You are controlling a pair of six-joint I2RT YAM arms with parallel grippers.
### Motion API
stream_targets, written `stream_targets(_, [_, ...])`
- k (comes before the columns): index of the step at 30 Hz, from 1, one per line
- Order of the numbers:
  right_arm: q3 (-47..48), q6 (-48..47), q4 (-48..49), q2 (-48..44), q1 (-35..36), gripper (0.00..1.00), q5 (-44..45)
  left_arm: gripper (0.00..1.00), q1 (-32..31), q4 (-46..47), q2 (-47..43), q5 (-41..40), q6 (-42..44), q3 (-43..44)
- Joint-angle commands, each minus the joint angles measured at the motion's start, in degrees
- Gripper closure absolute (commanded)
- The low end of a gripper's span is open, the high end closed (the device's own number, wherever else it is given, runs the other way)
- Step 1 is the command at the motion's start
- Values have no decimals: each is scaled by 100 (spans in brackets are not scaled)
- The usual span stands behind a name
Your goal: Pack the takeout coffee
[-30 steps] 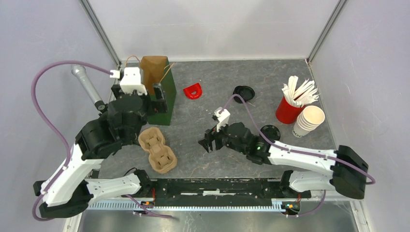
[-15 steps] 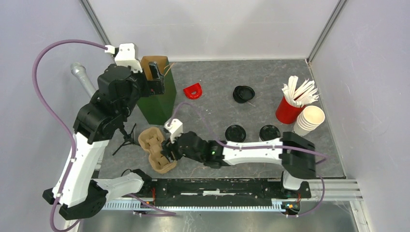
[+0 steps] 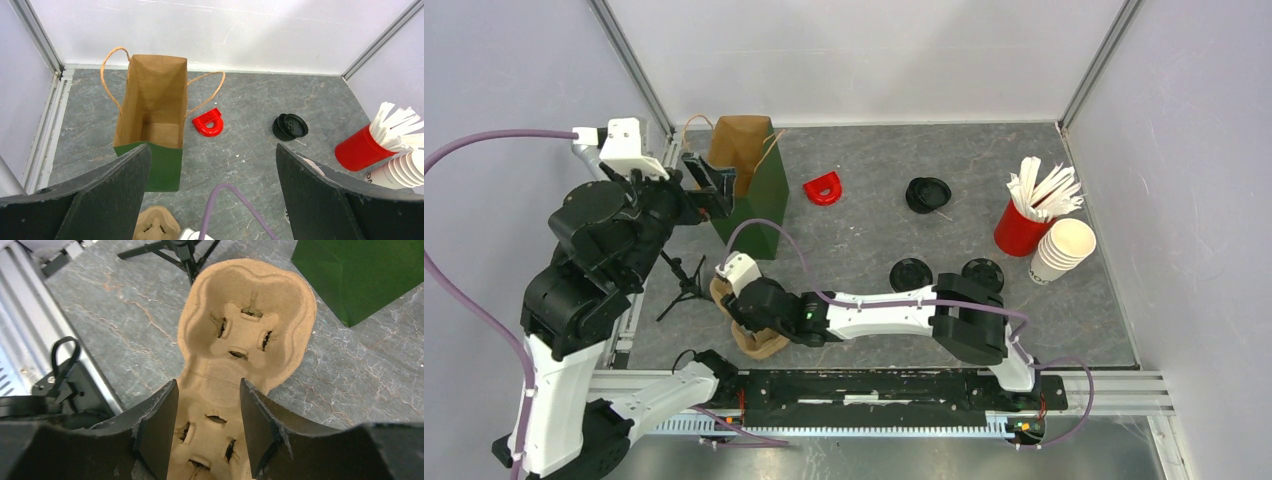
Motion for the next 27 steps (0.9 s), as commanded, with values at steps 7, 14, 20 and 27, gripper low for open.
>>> stream_targets(7, [740, -266, -627, 498, -1, 45, 688, 0, 34, 197, -179, -64, 65, -230])
stream_targets(14, [828, -214, -609, 650, -3, 45, 545, 0, 32, 270, -198, -29, 83, -414])
stream_targets(20, [861, -142, -600, 694, -3, 46, 540, 0, 30, 321, -211, -48, 75, -507])
stream_targets(27, [1002, -107, -669, 838, -2, 46, 573, 0, 34, 321, -206, -95, 92, -511])
